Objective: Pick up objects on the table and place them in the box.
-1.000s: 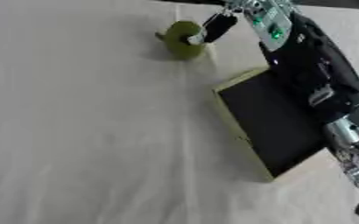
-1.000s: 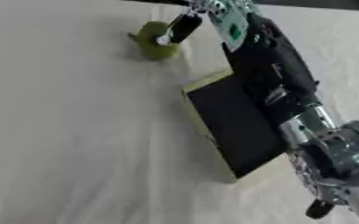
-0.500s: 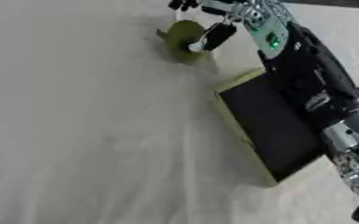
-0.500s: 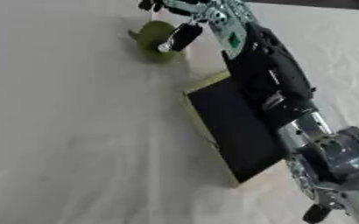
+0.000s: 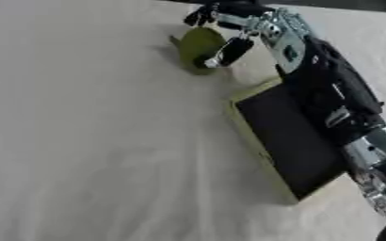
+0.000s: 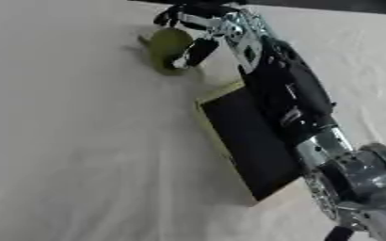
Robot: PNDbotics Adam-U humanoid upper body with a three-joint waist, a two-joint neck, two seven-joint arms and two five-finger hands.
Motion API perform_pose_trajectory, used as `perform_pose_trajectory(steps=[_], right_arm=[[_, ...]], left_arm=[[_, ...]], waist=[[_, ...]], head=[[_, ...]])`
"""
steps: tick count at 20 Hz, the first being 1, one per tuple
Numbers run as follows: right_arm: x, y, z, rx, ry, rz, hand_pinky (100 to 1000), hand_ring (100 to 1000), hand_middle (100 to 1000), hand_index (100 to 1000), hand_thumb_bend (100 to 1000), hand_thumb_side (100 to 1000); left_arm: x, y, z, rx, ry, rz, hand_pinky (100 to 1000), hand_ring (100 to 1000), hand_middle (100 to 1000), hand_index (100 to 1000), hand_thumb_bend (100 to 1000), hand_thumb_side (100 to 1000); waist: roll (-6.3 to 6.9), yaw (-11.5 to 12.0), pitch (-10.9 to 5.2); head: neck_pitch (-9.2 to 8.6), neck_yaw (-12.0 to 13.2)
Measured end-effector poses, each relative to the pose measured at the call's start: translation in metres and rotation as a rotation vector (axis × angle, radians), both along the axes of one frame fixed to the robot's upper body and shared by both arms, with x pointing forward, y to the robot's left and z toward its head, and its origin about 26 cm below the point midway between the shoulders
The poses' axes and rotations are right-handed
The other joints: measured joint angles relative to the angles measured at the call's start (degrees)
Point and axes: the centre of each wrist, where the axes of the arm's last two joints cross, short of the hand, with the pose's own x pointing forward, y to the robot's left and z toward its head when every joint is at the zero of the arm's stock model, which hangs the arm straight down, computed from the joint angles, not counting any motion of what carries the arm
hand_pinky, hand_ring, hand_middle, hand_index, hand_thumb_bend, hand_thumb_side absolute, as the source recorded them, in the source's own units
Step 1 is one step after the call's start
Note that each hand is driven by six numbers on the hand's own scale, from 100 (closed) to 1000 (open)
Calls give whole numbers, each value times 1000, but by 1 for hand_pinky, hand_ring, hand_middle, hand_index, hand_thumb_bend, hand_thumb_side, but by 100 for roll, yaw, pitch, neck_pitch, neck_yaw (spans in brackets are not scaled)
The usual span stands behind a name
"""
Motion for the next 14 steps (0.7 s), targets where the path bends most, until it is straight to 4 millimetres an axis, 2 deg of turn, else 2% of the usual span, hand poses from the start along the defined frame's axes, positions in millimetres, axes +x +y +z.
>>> perform_pose_trajectory(steps=[2,7,8,9,10,11,12,14], right_arm=[[1,-1,-1,-5,5,-9,850,802,700,874,372,315],[1,-5,-1,-16,1,-25,850,802,700,874,372,315],[1,-5,-1,-16,0,-25,757,642,506,686,261,227],[1,-4,0,-17,-4,-22,749,633,506,685,240,189],[0,-3,0,-20,-12,-15,722,597,483,660,167,188],[0,-3,0,-21,-19,-12,722,597,483,660,167,188],[0,-3,0,-21,-23,-11,699,564,445,617,100,252],[0,-3,-5,-17,-16,-17,685,541,401,572,100,286]], left_arm=[[0,0,0,-1,1,1,761,875,635,714,151,577],[0,1,-2,-5,8,5,761,875,635,714,151,577],[0,1,-2,-6,9,6,762,874,634,714,154,573],[0,1,-2,-6,10,7,762,874,634,714,155,572],[0,1,-2,-6,11,7,762,874,634,714,156,569],[0,1,-2,-7,12,7,762,874,634,714,156,569],[0,1,-2,-7,12,8,762,873,634,714,157,566],[0,1,-2,-8,12,8,763,872,634,714,156,565]], waist=[[1,-8,0],[6,-40,-2],[8,-44,-4],[16,-63,-14],[25,-91,-34],[36,-108,-56],[43,-110,-74],[53,-112,-80]], head=[[1,4],[12,31],[13,32],[33,37],[55,45],[63,53],[66,58],[69,63]])
